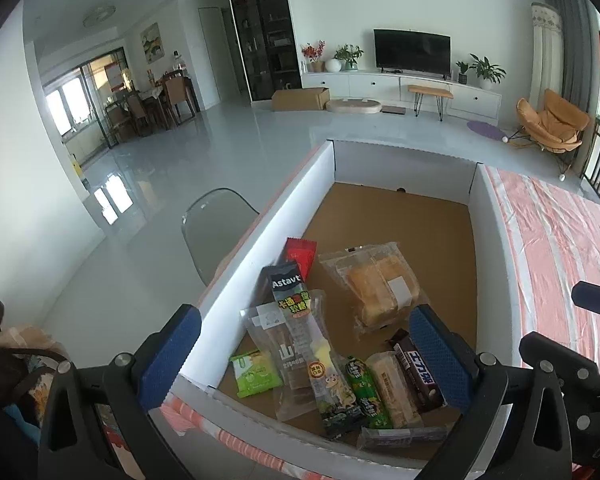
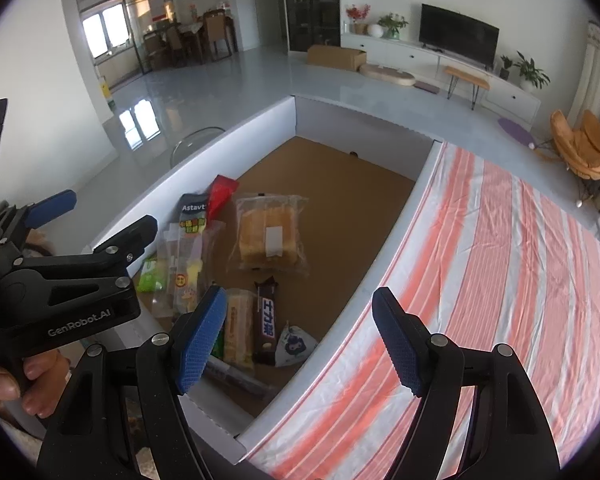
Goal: Organize snacks
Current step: 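Open both tools to drop the snacks into the box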
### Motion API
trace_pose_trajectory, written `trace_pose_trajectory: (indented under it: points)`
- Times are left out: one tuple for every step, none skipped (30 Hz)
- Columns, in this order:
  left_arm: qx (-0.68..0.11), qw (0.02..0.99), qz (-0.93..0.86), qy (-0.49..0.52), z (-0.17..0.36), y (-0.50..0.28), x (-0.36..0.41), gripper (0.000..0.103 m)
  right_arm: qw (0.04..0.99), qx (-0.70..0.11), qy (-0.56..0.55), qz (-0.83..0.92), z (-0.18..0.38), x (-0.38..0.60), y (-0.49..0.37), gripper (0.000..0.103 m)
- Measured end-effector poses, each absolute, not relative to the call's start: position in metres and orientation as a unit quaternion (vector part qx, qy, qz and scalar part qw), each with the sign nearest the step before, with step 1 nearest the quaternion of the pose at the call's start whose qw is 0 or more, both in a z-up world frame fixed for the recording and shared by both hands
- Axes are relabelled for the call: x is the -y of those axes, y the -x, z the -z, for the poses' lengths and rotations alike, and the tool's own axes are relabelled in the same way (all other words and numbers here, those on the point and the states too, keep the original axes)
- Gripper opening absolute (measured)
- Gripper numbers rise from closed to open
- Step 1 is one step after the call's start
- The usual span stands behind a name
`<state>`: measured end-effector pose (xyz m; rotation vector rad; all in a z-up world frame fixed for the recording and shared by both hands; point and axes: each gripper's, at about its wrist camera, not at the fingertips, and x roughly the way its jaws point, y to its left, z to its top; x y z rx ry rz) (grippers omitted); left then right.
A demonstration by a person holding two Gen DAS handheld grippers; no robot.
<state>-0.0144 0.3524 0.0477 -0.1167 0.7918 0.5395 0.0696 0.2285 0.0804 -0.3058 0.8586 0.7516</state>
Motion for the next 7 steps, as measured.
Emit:
trace_pose_trajectory:
  points:
    - [-0.382, 0.886, -0.255, 0.062, -0.0472, 0.0148, -0.3536, 0.103, 0.83, -0.404, 0.146, -0.355, -0.0805, -0.2295, -0.0689, 0.078]
    - [-0.384, 0.886, -0.253, 0.066, -0.0466, 0.0152, -0.3546, 0.103, 0.83, -0.404, 0.148, -0.356, -0.0805, -0.2304, -0.0678, 0.078]
    - [-0.385, 0.885, -0.252, 0.068, -0.046, 0.0158, -0.355, 0.103, 0.83, -0.403, 0.149, -0.356, -0.0808, -0.2312, -0.067, 0.078]
    - [-0.385, 0.885, -0.252, 0.068, -0.0455, 0.0167, -0.355, 0.103, 0.83, -0.402, 0.151, -0.356, -0.0807, -0.2321, -0.0658, 0.078]
    - [-0.385, 0.885, -0.252, 0.066, -0.0454, 0.0178, -0.3542, 0.103, 0.829, -0.402, 0.152, -0.357, -0.0809, -0.2327, -0.0649, 0.078]
    - [-0.384, 0.886, -0.252, 0.064, -0.0456, 0.0187, -0.3531, 0.103, 0.829, -0.401, 0.153, -0.358, -0.0813, -0.2337, -0.0639, 0.078]
    - [-0.383, 0.886, -0.253, 0.063, -0.046, 0.0196, -0.3526, 0.103, 0.828, -0.401, 0.155, -0.36, -0.0817, -0.2344, -0.0627, 0.078]
